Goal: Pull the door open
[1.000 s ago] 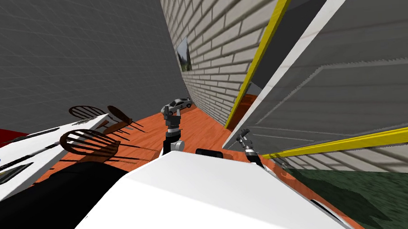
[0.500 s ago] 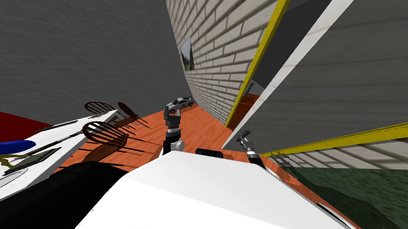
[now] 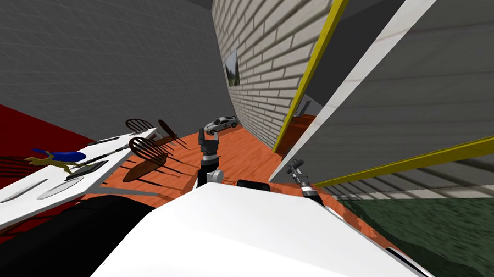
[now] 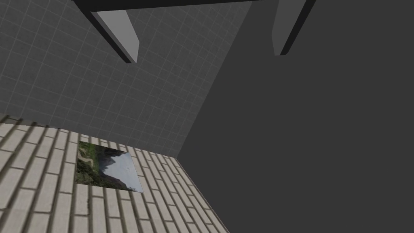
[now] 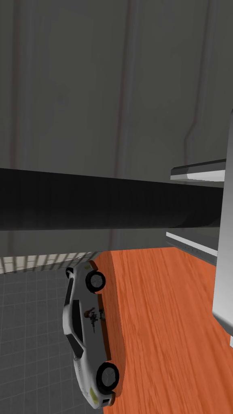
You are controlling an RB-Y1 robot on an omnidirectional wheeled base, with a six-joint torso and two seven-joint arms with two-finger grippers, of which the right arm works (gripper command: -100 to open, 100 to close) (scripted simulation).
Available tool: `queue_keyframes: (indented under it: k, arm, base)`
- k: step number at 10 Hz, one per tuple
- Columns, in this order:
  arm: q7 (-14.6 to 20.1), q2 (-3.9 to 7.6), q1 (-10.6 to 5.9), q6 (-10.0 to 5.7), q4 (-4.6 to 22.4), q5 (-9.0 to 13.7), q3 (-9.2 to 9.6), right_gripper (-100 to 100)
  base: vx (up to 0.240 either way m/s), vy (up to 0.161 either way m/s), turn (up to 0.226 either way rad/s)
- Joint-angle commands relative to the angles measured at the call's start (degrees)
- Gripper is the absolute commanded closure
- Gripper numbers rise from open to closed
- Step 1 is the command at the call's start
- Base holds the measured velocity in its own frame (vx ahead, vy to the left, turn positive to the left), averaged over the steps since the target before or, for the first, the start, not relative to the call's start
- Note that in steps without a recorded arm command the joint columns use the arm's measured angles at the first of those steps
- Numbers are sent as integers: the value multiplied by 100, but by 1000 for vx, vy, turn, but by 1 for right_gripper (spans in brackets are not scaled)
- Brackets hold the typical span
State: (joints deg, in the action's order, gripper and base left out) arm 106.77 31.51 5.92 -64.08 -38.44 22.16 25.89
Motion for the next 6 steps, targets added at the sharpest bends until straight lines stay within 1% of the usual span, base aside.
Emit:
queue_keyframes:
  k: [1, 2, 3, 6]
  arm:
    - [0, 0, 0, 0, 0, 0, 0, 100]
    - [55, 30, 29, -107, 60, -23, 52, 100]
    - [80, 51, 42, -165, 88, -31, 76, 100]
    - [174, 127, 91, -377, 191, -63, 165, 100]
  base:
    - [-96, -26, 19]
    - [-126, -35, 135]
    - [-195, -70, 147]
    - [-203, -88, 166]
